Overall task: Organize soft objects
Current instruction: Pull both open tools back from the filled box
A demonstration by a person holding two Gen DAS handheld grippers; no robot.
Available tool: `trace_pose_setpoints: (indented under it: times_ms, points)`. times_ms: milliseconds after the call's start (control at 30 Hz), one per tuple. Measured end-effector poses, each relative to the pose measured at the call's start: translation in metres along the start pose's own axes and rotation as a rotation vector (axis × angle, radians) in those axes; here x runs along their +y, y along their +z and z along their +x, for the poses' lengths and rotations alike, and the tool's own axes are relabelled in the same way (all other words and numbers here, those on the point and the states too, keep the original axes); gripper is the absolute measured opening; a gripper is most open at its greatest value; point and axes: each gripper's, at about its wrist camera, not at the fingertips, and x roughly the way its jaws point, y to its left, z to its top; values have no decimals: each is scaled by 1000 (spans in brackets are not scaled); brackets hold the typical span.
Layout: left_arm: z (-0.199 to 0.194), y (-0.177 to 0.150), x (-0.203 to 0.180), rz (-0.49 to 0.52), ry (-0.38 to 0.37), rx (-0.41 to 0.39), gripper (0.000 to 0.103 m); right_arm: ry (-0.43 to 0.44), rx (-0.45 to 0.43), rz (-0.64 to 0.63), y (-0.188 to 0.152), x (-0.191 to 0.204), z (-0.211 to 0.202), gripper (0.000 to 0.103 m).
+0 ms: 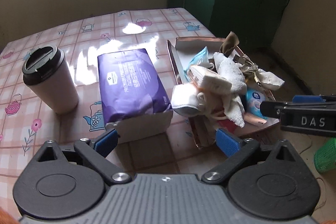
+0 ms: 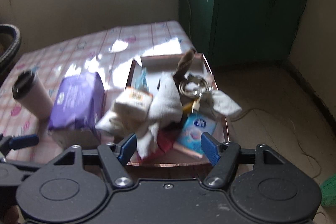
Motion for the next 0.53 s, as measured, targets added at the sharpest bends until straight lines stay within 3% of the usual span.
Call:
trace_pose_setpoints:
  times_ms: [533]
  points:
    - [8, -7, -4, 12, -2, 31, 103, 7, 34, 12, -5, -4, 12, 81]
